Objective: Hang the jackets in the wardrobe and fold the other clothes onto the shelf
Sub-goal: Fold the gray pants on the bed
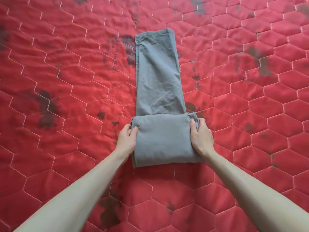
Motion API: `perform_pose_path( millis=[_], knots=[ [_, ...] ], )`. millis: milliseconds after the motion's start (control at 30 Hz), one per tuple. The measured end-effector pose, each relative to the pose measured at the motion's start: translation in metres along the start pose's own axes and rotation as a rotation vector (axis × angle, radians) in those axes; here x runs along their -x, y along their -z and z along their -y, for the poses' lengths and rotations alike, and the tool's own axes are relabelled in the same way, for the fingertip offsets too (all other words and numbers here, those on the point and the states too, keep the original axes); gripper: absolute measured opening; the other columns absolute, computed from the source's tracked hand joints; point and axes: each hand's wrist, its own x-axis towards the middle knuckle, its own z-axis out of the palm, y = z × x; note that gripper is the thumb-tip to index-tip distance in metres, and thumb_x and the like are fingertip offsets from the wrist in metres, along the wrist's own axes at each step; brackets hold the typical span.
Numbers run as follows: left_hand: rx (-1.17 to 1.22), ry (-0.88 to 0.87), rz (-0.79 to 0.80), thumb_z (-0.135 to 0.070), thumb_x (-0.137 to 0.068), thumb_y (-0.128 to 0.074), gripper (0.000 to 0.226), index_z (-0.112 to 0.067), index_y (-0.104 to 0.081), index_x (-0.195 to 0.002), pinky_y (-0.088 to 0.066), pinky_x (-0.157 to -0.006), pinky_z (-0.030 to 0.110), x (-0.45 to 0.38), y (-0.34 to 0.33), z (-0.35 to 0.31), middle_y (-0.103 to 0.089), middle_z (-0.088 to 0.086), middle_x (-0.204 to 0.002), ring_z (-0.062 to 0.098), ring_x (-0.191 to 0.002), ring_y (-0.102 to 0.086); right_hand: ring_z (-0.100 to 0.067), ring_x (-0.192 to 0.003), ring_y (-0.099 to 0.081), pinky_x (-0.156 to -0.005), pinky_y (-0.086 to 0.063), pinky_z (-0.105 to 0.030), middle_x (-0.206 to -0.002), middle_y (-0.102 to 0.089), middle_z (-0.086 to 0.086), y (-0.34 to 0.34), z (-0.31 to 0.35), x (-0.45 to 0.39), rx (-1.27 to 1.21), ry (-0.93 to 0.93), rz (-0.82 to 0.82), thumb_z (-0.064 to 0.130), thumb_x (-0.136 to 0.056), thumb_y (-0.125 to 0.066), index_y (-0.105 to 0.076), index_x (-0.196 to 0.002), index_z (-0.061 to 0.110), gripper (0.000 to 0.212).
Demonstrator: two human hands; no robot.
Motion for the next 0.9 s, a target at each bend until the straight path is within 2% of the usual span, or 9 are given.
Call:
perform_pose_path(
  millis=[67,133,267,400,500,600,667,800,900],
  knots=[
    [-0.105,-0.047,-0.071,-0.024,-0.106,-0.056,0.023,-0.007,-0.071,-0.105,-0.053,-0.08,0.044,0.001,0.001,-0.001,-0.077,0.015,-0.096,0.022,-0.086,-0.07,-0.035,-0.128,-0.054,-0.103,-0.043,-0.046,-0.138,-0.058,-0.012,0.0,0.0,0.004,0.018,0.126,-0.141,0.042,-0.106,-0.043,-0.047,-0.144,0.018,0.045],
    [-0.21,-0.092,-0.144,-0.031,-0.106,-0.055,0.028,-0.01,-0.074,-0.109,-0.045,-0.076,0.034,0.008,-0.002,-0.005,-0.077,0.008,-0.102,0.027,-0.097,-0.07,-0.031,-0.139,-0.046,-0.114,-0.036,-0.041,-0.149,-0.049,-0.012,0.001,-0.003,0.012,0.06,0.348,-0.271,0.039,-0.104,-0.046,-0.042,-0.153,0.01,0.057],
    [-0.608,-0.133,-0.215,-0.053,-0.103,-0.046,0.053,-0.019,-0.061,-0.14,-0.044,-0.099,0.047,0.018,-0.016,0.005,-0.058,0.007,-0.119,0.031,-0.117,-0.05,-0.025,-0.16,-0.018,-0.128,-0.021,-0.045,-0.171,-0.026,-0.01,-0.006,-0.022,0.027,0.224,0.67,-0.05,0.047,-0.104,-0.047,-0.029,-0.163,0.009,0.072],
    [-0.934,-0.222,-0.374,-0.046,-0.105,-0.044,0.054,-0.011,-0.055,-0.145,-0.048,-0.084,0.053,0.009,-0.026,0.022,-0.054,0.013,-0.11,0.035,-0.1,-0.052,-0.019,-0.162,-0.005,-0.128,-0.019,-0.049,-0.175,-0.008,-0.003,-0.022,-0.036,0.022,0.304,0.621,0.065,0.058,-0.103,-0.039,-0.012,-0.167,0.018,0.08],
    [-1.083,-0.181,-0.349,-0.043,-0.102,-0.041,0.06,0.0,-0.049,-0.143,-0.049,-0.078,0.052,0.006,-0.039,0.021,-0.057,0.019,-0.107,0.039,-0.093,-0.055,-0.018,-0.162,-0.002,-0.129,-0.015,-0.047,-0.175,-0.004,-0.003,-0.029,-0.039,0.014,0.312,0.607,0.074,0.059,-0.103,-0.038,-0.006,-0.167,0.021,0.082],
    [-1.066,-0.238,-0.388,-0.035,-0.102,-0.06,0.068,0.002,-0.038,-0.154,-0.049,-0.088,0.055,0.007,-0.041,0.02,-0.056,0.023,-0.123,0.04,-0.108,-0.055,-0.018,-0.162,-0.001,-0.13,-0.013,-0.047,-0.176,-0.002,-0.003,-0.03,-0.043,0.014,0.298,0.614,0.09,0.059,-0.103,-0.038,-0.004,-0.167,0.022,0.082],
    [-1.06,-0.396,-0.415,-0.036,-0.103,-0.056,0.069,-0.001,-0.033,-0.158,-0.044,-0.103,0.054,0.014,-0.035,0.019,-0.049,0.022,-0.14,0.038,-0.126,-0.049,-0.021,-0.162,-0.002,-0.129,-0.015,-0.05,-0.175,-0.002,-0.005,-0.027,-0.042,0.014,0.261,0.625,0.091,0.058,-0.102,-0.041,-0.007,-0.167,0.02,0.083],
    [-1.176,-0.8,-0.069,-0.057,-0.089,-0.057,0.088,-0.008,-0.037,-0.16,-0.029,-0.121,0.055,0.039,-0.018,0.021,-0.035,0.024,-0.16,0.041,-0.149,-0.034,-0.033,-0.161,-0.01,-0.127,-0.02,-0.057,-0.173,-0.012,-0.015,-0.015,-0.048,0.023,0.253,0.767,0.046,0.056,-0.096,-0.058,-0.027,-0.164,0.013,0.086],
    [-1.318,-0.786,0.206,-0.065,-0.073,-0.063,0.113,-0.011,-0.024,-0.165,-0.025,-0.123,0.062,0.051,-0.011,0.022,-0.012,0.027,-0.17,0.043,-0.159,-0.007,-0.038,-0.16,-0.01,-0.125,-0.024,-0.059,-0.172,-0.012,-0.018,-0.002,-0.068,0.036,0.396,0.886,0.131,0.066,-0.089,-0.064,-0.028,-0.163,0.01,0.1]
  ],
)
